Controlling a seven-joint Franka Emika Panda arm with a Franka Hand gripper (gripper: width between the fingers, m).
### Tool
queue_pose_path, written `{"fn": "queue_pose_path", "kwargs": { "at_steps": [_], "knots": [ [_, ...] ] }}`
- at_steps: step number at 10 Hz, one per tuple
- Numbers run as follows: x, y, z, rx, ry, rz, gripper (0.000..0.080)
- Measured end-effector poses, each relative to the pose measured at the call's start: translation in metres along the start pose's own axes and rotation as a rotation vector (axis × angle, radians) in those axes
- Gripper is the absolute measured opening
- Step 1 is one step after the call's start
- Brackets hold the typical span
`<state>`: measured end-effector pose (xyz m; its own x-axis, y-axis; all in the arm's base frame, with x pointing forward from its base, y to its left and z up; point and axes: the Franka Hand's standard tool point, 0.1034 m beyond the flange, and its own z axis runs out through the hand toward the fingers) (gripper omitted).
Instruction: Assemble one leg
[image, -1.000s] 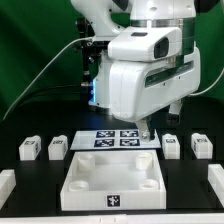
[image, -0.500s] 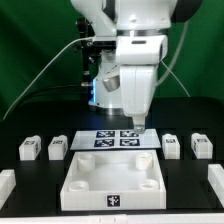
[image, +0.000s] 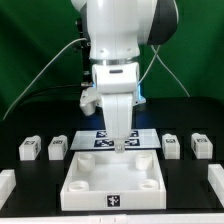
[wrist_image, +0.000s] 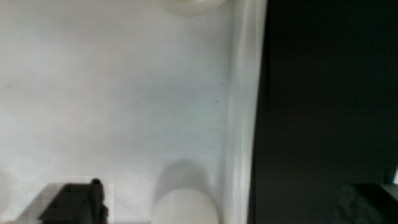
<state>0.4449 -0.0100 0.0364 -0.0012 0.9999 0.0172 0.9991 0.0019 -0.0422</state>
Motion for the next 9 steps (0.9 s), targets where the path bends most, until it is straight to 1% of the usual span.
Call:
{"fn": "queue_pose_path", "kwargs": {
  "at_steps": [2, 3, 4, 5, 6, 7, 8, 9],
  "knots": [
    [-0.006, -0.001, 0.020, 0.000, 0.010, 0.018, 0.0650],
    [-0.011, 0.001, 0.027, 0.002, 0.014, 0.030, 0.0650],
    [-0.012, 0.002, 0.029, -0.006, 0.016, 0.035, 0.0650],
    [-0.012, 0.002, 0.028, -0.020, 0.016, 0.036, 0.0650],
    [-0.012, 0.002, 0.028, -0.019, 0.016, 0.037, 0.0650],
    [-0.012, 0.002, 0.028, -0.019, 0.016, 0.037, 0.0536],
    [-0.012, 0.002, 0.028, -0.019, 0.016, 0.037, 0.0536],
    [-0.012, 0.002, 0.029, -0.019, 0.016, 0.037, 0.0341]
  ]
}}
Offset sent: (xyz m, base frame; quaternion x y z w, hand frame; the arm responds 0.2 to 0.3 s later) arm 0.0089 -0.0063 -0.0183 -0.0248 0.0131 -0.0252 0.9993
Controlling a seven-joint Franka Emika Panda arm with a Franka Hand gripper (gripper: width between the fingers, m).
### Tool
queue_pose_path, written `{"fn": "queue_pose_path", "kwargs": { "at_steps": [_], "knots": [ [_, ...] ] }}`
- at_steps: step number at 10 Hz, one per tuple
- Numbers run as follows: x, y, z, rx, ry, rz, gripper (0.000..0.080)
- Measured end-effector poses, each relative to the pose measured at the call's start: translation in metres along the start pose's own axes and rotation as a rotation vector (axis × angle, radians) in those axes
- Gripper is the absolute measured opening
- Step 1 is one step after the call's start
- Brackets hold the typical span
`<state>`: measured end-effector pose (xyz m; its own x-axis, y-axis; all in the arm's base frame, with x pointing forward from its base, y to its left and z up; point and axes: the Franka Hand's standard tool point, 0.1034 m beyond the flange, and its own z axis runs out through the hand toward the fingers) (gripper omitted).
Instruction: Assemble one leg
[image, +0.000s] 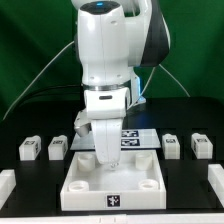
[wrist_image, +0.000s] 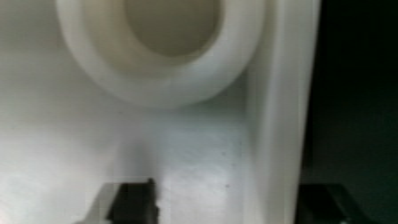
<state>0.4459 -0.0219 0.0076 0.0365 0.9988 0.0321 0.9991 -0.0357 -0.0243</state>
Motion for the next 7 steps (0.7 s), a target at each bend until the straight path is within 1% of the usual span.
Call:
{"fn": "queue_pose_path", "kwargs": {
  "at_steps": [2, 3, 4, 7],
  "knots": [
    [0.0000, -0.0001, 0.0001, 0.000, 0.000, 0.000, 0.0077],
    [0.0000, 0.0006, -0.0003, -0.002, 0.000, 0.000, 0.0077],
    [0.0000, 0.0007, -0.0004, -0.002, 0.000, 0.000, 0.0057],
    [-0.0001, 0.0007, -0.0004, -0.003, 0.000, 0.000, 0.0057]
  ]
}}
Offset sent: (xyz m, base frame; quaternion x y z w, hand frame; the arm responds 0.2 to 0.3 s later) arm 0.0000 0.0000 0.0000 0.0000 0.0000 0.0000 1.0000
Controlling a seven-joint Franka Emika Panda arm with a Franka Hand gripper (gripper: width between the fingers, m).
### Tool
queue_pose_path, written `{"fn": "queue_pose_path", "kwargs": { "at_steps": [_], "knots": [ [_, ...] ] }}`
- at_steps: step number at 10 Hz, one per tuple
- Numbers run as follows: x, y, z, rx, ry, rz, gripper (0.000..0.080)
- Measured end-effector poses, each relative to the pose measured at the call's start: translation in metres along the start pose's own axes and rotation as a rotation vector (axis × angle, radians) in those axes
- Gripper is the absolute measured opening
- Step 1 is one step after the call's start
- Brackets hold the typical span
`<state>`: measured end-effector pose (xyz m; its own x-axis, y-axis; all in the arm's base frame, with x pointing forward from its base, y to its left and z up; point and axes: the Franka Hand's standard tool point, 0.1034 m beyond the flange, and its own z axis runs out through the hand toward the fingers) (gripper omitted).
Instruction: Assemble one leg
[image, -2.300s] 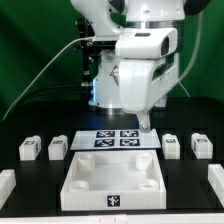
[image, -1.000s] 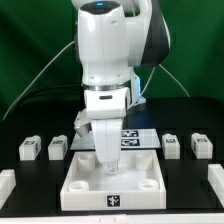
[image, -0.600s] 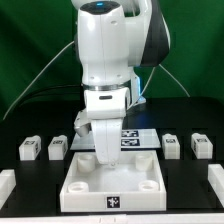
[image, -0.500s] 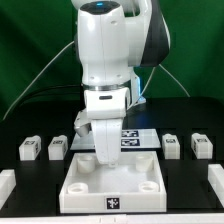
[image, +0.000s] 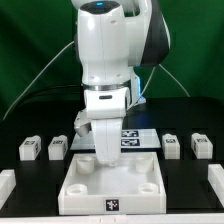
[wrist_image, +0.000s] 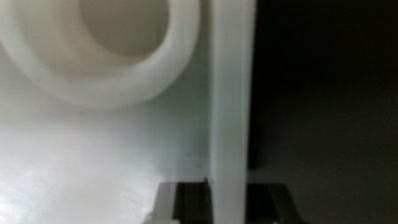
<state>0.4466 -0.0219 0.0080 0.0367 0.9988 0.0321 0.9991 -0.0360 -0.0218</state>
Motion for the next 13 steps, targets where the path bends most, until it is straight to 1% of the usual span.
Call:
{"fn": "queue_pose_path", "kwargs": {
  "at_steps": [3, 4, 6, 8, 10, 11, 12, 13],
  "knots": [
    [0.000, 0.000, 0.000, -0.001, 0.000, 0.001, 0.0057],
    [0.008, 0.004, -0.002, -0.005, 0.003, 0.001, 0.0057],
    [0.034, 0.017, -0.004, -0.012, 0.014, -0.002, 0.0057],
    [0.057, 0.031, -0.004, -0.027, 0.027, 0.000, 0.0057],
    [0.068, 0.041, -0.003, -0.036, 0.038, 0.016, 0.0057],
    [0.076, 0.045, -0.001, -0.036, 0.043, 0.011, 0.0057],
    [0.081, 0.045, 0.002, -0.028, 0.046, 0.003, 0.0057],
    [0.087, 0.046, 0.002, -0.028, 0.050, -0.006, 0.0057]
  ]
}}
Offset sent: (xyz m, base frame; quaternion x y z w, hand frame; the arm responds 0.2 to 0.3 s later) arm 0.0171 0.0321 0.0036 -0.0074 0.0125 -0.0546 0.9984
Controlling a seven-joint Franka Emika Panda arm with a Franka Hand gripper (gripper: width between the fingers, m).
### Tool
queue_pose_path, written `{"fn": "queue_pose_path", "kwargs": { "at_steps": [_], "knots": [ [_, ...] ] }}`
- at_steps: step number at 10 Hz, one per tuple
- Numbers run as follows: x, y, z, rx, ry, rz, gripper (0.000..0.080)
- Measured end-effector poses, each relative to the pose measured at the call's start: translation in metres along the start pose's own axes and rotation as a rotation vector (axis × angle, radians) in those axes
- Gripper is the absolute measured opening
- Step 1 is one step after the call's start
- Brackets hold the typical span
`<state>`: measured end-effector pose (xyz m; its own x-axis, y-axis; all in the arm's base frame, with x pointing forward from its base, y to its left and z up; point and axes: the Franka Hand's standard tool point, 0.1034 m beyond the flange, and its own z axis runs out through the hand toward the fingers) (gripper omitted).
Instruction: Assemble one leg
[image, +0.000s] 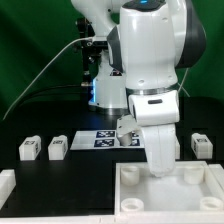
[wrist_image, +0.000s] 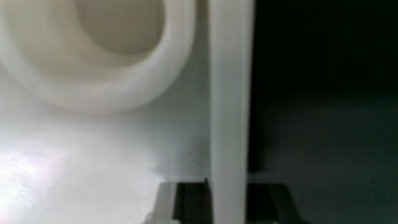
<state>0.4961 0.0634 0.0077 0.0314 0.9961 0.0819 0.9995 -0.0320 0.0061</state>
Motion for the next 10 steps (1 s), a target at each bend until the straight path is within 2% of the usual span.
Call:
{"fn": "queue_pose_path", "kwargs": {
  "at_steps": [2, 3, 5, 6, 8, 9, 10],
  "knots": [
    [0.0011, 0.0002, 0.0002, -0.003, 0.000, -0.016, 0.0057],
    [0.0010, 0.0001, 0.0002, -0.014, 0.001, -0.027, 0.0057],
    [0.0005, -0.0001, 0.0005, -0.013, 0.001, -0.018, 0.0057],
    [0.0003, -0.0001, 0.0005, -0.013, 0.001, -0.018, 0.0247],
    [-0.0001, -0.0001, 0.0005, -0.013, 0.001, -0.017, 0.0523],
    [-0.0003, 0.0000, 0.0005, -0.013, 0.001, -0.017, 0.0523],
    [-0.0005, 0.0000, 0.0005, -0.013, 0.001, -0.016, 0.0624]
  ]
}}
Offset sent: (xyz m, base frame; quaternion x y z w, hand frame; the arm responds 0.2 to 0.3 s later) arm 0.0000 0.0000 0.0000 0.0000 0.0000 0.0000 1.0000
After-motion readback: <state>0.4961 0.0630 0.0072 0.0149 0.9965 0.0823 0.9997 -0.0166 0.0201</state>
